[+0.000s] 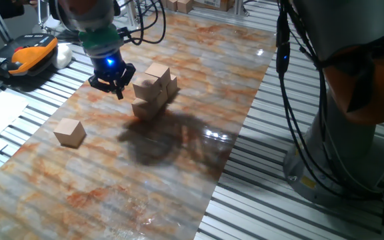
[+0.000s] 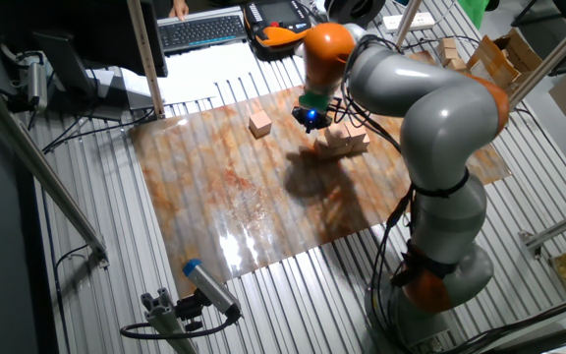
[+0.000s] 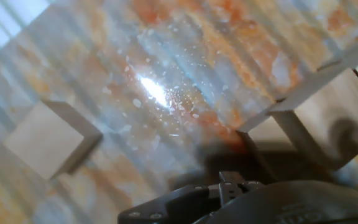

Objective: Stack the blocks into a pyramid shape

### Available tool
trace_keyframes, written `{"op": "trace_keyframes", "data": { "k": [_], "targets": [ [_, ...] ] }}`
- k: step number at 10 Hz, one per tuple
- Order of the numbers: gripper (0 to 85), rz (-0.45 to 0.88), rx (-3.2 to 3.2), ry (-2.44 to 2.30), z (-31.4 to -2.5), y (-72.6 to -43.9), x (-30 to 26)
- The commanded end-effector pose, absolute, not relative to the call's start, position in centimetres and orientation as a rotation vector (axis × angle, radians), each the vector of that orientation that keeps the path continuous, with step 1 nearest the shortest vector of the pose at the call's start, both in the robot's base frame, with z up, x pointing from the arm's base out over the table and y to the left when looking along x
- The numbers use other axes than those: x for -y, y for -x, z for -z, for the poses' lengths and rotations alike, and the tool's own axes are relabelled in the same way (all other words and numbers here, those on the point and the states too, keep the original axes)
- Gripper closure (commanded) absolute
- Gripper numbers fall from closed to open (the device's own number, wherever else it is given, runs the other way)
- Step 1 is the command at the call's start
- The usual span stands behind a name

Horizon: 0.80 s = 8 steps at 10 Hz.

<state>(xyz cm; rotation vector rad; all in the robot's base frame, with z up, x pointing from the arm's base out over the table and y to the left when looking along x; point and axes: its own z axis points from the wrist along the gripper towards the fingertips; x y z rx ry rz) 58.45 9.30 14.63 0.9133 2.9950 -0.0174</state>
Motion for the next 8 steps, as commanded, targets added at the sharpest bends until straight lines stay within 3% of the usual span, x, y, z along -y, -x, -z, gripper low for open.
{"op": "trace_keyframes", "data": {
  "k": [1,3,6,8],
  "targets": [
    [85.0,-0.026,-3.001,-0.904,-14.65,-58.46,-9.27],
    [85.0,-0.08,-2.937,-1.042,-14.61,-58.47,-9.37],
    [85.0,0.017,-2.763,-1.406,-14.42,-58.49,-9.78],
    [85.0,-0.033,-2.691,-1.567,-14.43,-58.56,-9.99]
  ]
}}
